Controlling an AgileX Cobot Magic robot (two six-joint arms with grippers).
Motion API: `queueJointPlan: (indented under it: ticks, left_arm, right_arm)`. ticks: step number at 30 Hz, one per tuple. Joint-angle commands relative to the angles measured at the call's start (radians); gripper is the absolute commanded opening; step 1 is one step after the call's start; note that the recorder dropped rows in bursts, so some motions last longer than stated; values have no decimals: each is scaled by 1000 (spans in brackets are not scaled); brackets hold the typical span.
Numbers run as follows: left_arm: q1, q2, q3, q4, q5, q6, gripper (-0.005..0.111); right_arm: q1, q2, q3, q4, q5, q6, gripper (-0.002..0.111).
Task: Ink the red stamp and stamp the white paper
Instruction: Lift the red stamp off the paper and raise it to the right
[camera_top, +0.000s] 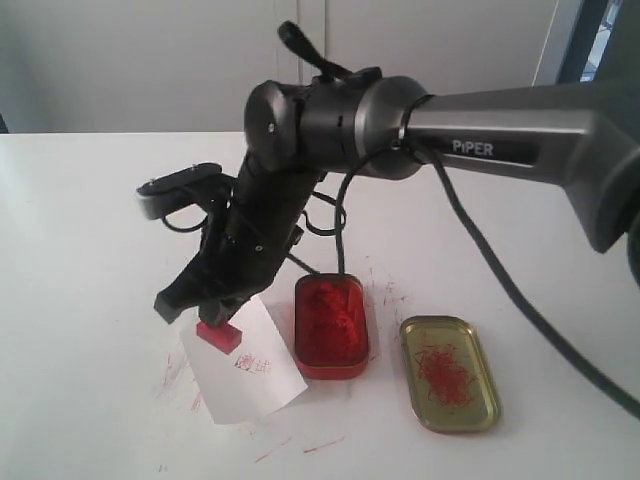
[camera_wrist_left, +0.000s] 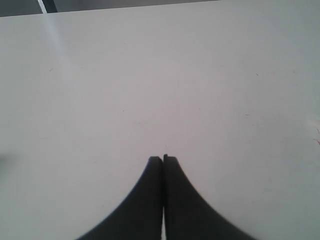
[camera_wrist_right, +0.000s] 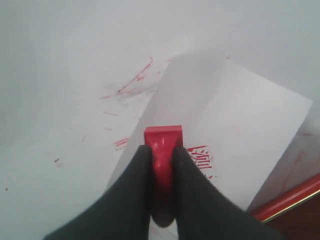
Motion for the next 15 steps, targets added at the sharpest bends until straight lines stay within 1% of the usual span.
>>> queueJointPlan:
  ticks: [1, 7, 8, 10, 15]
  left_arm:
    - [1, -3, 5, -1, 2, 0, 0]
    - [1, -3, 5, -1, 2, 0, 0]
    - [1, -3, 5, -1, 2, 0, 0]
    - [1, -3, 5, -1, 2, 0, 0]
    - [1, -3, 5, -1, 2, 0, 0]
  right_arm:
    - [-122, -13, 7, 228, 51, -118, 0]
    - [-266, -13, 10, 381, 80, -206, 0]
    - [-276, -13, 10, 403, 80, -227, 0]
    - [-329, -13, 10, 502, 82, -314, 0]
    - [-431, -13, 10, 660, 118, -377, 0]
